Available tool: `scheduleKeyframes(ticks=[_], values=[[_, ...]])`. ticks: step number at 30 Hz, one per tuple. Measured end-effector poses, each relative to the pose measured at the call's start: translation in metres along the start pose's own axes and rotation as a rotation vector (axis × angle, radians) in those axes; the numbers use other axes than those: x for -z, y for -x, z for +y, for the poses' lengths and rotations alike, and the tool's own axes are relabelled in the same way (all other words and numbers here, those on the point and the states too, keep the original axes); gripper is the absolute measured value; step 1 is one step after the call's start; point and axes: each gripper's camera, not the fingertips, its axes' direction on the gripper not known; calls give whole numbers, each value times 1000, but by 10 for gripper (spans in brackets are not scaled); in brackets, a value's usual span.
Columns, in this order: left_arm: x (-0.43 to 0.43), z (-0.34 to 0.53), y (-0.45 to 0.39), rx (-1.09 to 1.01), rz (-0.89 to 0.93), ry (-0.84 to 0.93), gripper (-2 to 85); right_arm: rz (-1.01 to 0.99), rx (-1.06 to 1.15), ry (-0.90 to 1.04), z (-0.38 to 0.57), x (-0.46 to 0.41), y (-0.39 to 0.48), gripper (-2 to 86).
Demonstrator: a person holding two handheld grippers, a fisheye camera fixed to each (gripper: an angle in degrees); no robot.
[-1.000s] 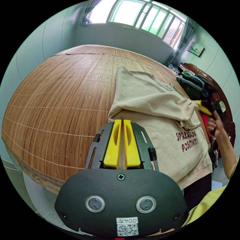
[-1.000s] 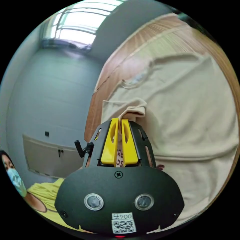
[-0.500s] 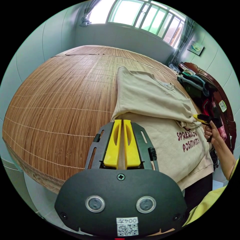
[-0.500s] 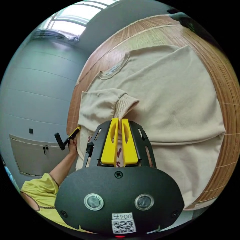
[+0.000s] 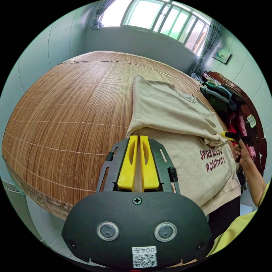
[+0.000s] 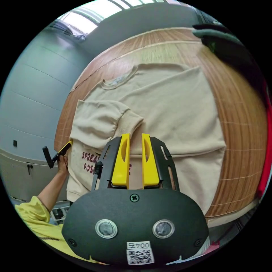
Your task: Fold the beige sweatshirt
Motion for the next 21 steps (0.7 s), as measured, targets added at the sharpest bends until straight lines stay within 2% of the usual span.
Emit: scheduleKeyframes(ticks=[2,4,10,13,16,21], values=[[-1,-2,0,-1,-1,0,11,60,120,-104,4,11,40,76],[-1,-4,1,0,2,0,12,128,174,-108,2,0,63,90],[-3,-11,2,4,12,-2,13,124,153,-50,12,-55,71,112],[-3,-15,3,6,17,-2,14,149,169,-119,28,-66,75,108],[-3,-19,4,9,29,-4,18,147,165,-105,28,-70,80,109],[13,-23,15,37,162,-50,32,159,168,-116,35,-74,85,110]])
